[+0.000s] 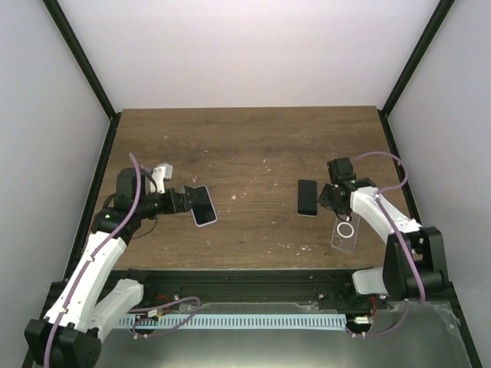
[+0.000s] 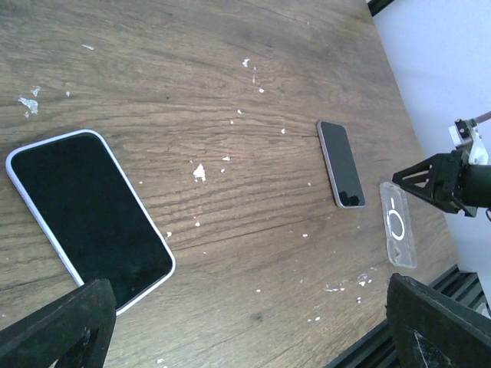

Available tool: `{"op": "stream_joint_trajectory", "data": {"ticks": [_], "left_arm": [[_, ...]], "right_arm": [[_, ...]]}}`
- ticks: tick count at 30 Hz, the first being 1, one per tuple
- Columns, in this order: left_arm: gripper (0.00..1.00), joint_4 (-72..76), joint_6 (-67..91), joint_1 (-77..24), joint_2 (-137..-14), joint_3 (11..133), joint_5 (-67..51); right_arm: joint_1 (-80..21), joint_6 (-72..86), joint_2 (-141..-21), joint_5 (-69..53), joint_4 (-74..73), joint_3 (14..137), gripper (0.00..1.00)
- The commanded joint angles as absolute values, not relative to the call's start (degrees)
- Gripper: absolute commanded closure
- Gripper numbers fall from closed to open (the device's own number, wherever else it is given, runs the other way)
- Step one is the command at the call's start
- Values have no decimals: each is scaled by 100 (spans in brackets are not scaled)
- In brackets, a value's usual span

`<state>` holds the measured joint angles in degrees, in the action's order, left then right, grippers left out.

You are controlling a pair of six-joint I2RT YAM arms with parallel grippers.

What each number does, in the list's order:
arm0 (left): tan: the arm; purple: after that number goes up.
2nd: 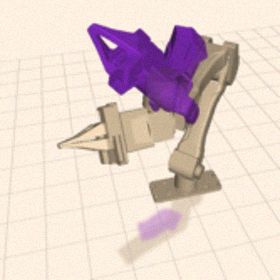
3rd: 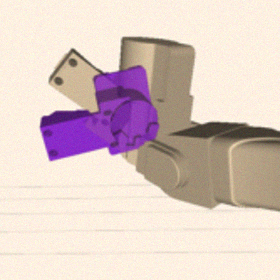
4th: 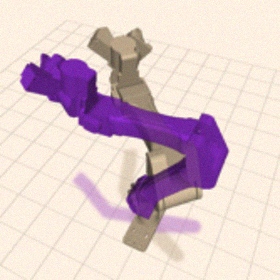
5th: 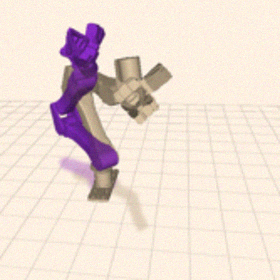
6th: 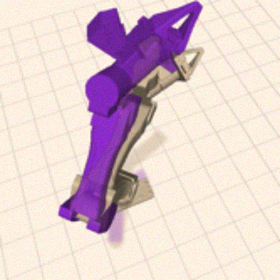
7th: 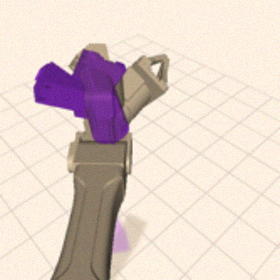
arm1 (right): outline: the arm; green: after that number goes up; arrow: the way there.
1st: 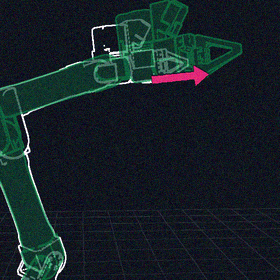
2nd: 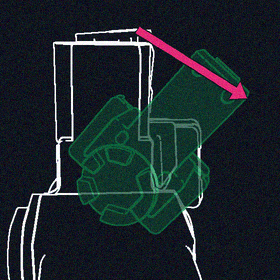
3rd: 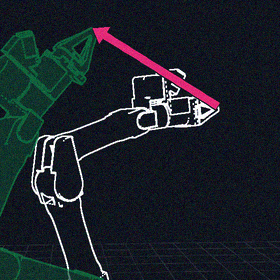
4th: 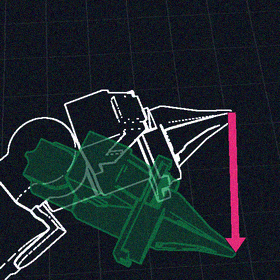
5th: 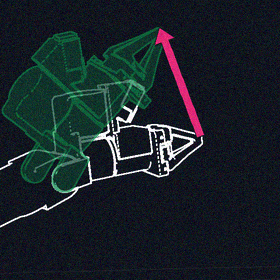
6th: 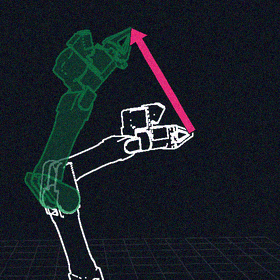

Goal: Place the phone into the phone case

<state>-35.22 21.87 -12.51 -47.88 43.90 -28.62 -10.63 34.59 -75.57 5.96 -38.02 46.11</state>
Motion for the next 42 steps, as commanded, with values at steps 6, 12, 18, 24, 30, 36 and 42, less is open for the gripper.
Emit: {"op": "stream_joint_trajectory", "data": {"ticks": [6,12,18,24,30,36,42], "left_arm": [[3,-3396,2078,-1260,-4537,4336,-2882],[3,-3411,2089,-1263,-4447,4346,-2738],[3,-3445,2079,-1263,-4491,4385,-2692],[3,-3454,2076,-1263,-4432,4395,-2593],[3,-3455,2084,-1266,-4404,4378,-2583],[3,-3454,2083,-1262,-4399,4384,-2613],[3,-3454,2087,-1263,-4326,4373,-2568]], "right_arm": [[-579,3220,-8111,725,-3524,4642,74],[-459,3329,-8565,567,-3225,4613,77],[-423,3339,-8907,821,-3325,4757,77],[-413,3329,-8819,969,-3509,4910,76],[-392,3477,-8607,1320,-3895,5010,74],[-325,3498,-8395,1123,-3785,4736,75],[-316,3516,-8560,1063,-3648,4588,76]]}}
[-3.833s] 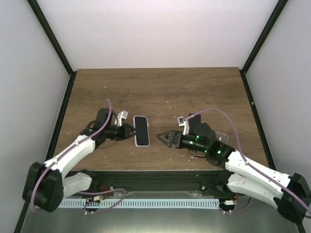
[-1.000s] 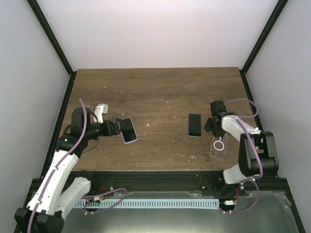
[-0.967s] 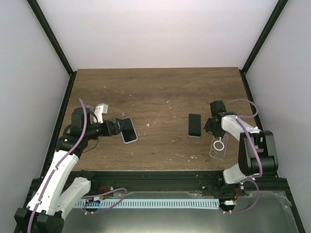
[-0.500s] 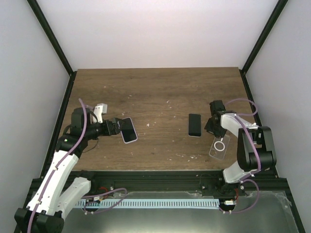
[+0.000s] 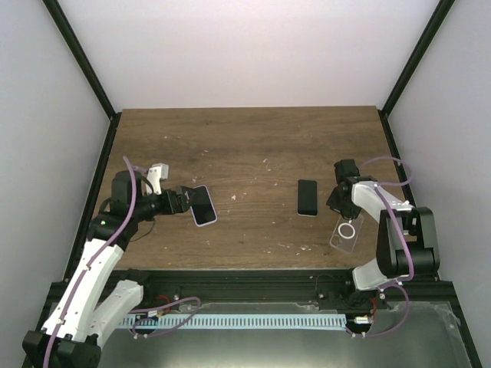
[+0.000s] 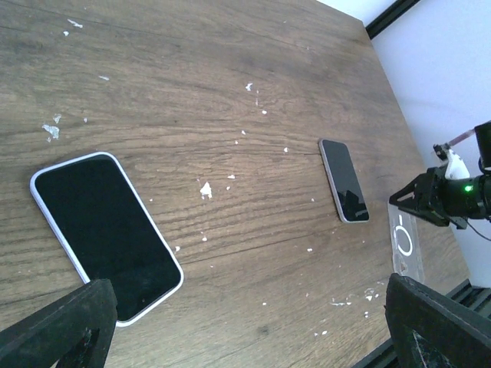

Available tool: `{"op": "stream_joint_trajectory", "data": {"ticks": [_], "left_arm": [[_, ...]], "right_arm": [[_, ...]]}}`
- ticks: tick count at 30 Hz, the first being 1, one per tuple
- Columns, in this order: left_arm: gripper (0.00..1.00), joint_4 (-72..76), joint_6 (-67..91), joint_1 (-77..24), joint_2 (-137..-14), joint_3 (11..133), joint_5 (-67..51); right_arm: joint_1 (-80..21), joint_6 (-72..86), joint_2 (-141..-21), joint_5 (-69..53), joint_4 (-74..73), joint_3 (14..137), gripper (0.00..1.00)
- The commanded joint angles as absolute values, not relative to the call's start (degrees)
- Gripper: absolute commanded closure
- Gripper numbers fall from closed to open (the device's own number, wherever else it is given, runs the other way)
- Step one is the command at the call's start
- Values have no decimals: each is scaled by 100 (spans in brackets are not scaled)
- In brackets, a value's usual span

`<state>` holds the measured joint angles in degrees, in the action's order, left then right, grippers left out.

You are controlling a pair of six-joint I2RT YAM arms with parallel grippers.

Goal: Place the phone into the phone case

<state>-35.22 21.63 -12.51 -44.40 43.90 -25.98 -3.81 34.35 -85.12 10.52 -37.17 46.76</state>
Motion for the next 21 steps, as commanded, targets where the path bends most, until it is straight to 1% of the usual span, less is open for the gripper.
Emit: {"op": "stream_joint_trajectory", "data": {"ticks": [1,7,11,16,21], "left_arm": [[3,-3461,2091,-1265,-4318,4376,-2552],[3,-3472,2087,-1263,-4290,4377,-2530],[3,-3472,2092,-1261,-4288,4377,-2510],[3,-3476,2083,-1261,-4302,4377,-2503],[3,-3472,2083,-1257,-4324,4374,-2483]], "right_arm": [[-316,3516,-8591,1048,-3635,4588,76],[-316,3525,-8693,922,-3539,4524,78],[-316,3469,-8591,798,-3435,4429,90],[-317,3342,-8453,642,-3434,4381,99],[-356,3195,-8010,451,-3632,4519,99]]}}
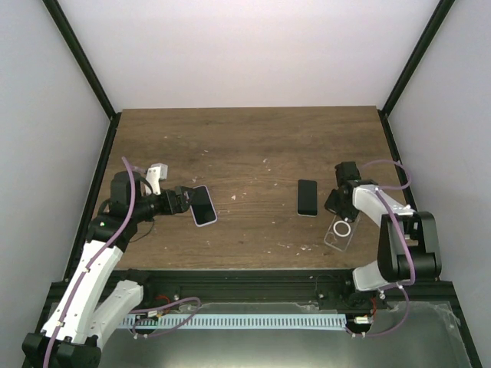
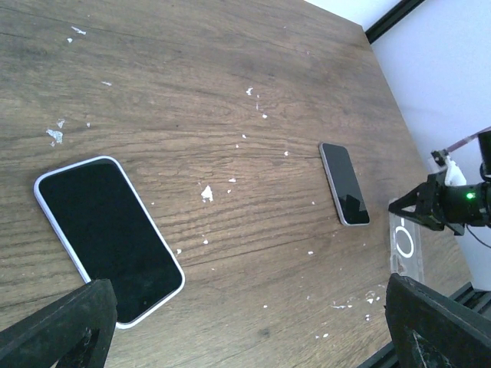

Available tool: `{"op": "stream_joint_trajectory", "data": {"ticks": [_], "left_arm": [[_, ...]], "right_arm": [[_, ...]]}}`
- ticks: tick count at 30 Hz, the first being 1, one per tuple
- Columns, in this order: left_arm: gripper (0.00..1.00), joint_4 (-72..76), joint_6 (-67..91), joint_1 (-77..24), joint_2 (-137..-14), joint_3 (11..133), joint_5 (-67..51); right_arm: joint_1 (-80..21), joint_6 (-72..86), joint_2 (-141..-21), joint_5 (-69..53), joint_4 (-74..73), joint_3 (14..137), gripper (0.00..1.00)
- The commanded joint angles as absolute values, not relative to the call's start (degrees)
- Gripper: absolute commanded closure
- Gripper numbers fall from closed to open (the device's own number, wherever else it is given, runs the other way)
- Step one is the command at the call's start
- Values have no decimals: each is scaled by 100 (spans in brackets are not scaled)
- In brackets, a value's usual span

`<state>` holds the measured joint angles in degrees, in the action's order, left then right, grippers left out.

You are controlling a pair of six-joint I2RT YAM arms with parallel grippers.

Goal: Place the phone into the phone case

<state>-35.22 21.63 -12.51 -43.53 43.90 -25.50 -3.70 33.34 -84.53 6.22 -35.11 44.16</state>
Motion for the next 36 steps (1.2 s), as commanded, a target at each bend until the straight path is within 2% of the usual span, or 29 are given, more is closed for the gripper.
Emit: {"op": "stream_joint_trajectory", "data": {"ticks": [1,10,21,33,36], "left_arm": [[3,-3472,2083,-1255,-4331,4374,-2479],[3,-3481,2098,-1252,-4358,4370,-2415],[3,-3498,2101,-1253,-4420,4381,-2342],[3,-3516,2101,-1252,-4447,4386,-2284],[3,-3514,2103,-1256,-4447,4390,-2284]], "right_arm": [[-408,3183,-7891,383,-3678,4577,99],[-1777,3458,-7568,-664,-3269,4984,99],[-3328,3625,-9074,-686,-2775,5910,99],[-4001,3442,-10043,-783,-2518,6284,99],[-4003,3437,-10023,-650,-2633,6318,94]]}}
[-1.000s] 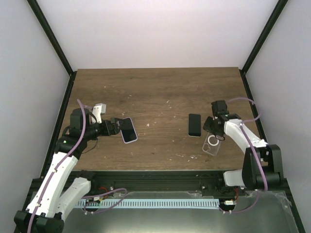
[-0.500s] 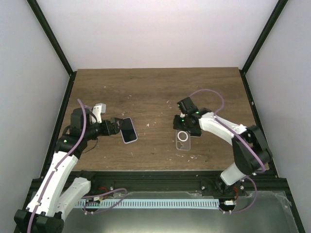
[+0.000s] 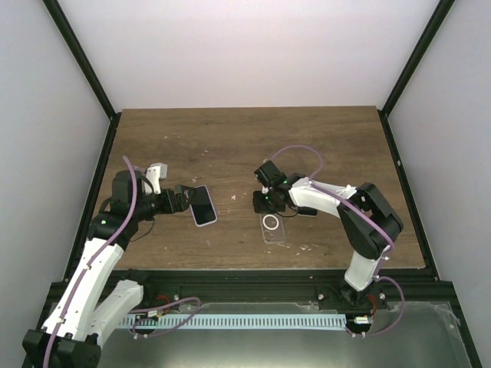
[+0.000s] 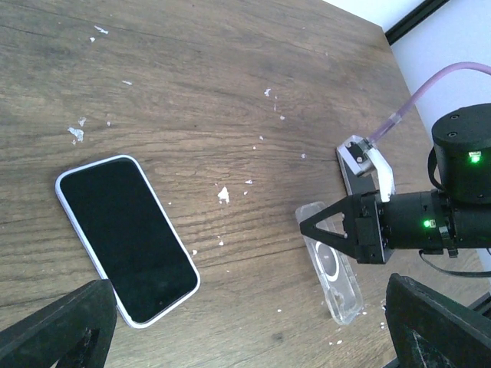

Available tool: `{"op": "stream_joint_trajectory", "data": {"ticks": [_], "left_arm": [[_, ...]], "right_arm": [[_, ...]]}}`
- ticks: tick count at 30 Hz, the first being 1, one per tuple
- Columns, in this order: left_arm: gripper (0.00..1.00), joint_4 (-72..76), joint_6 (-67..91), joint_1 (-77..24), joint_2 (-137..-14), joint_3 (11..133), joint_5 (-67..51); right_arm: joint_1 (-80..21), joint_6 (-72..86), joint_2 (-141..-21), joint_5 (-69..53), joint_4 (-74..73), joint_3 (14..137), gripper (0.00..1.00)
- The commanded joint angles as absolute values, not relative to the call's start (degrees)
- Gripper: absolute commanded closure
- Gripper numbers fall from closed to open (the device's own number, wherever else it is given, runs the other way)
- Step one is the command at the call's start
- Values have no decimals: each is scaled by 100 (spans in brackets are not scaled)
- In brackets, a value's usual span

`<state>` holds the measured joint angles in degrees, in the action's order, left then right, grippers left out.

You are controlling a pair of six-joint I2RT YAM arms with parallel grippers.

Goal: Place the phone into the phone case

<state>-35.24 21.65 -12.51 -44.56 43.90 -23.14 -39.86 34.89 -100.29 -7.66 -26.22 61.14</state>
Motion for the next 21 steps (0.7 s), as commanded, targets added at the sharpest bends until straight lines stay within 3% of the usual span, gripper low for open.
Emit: {"op": "stream_joint_trajectory", "data": {"ticks": [1,6,14,19,21], "left_arm": [[3,-3513,2101,-1253,-4454,4386,-2278],[3,-3516,2105,-1253,-4456,4387,-2276],[3,-3516,2101,-1251,-4456,4386,-2279],[3,-3516,2101,-1252,-4456,4386,-2294],[3,-3513,2103,-1250,-4457,4381,-2302]], "right_arm": [[-4005,3432,-9989,-572,-2692,6338,89],[-3999,3389,-9745,-105,-3071,6482,64],[-3649,3417,-9501,538,-3650,6509,33],[-3318,3410,-9325,822,-3822,6422,5],[-3159,3398,-9263,961,-3857,6372,0]]}}
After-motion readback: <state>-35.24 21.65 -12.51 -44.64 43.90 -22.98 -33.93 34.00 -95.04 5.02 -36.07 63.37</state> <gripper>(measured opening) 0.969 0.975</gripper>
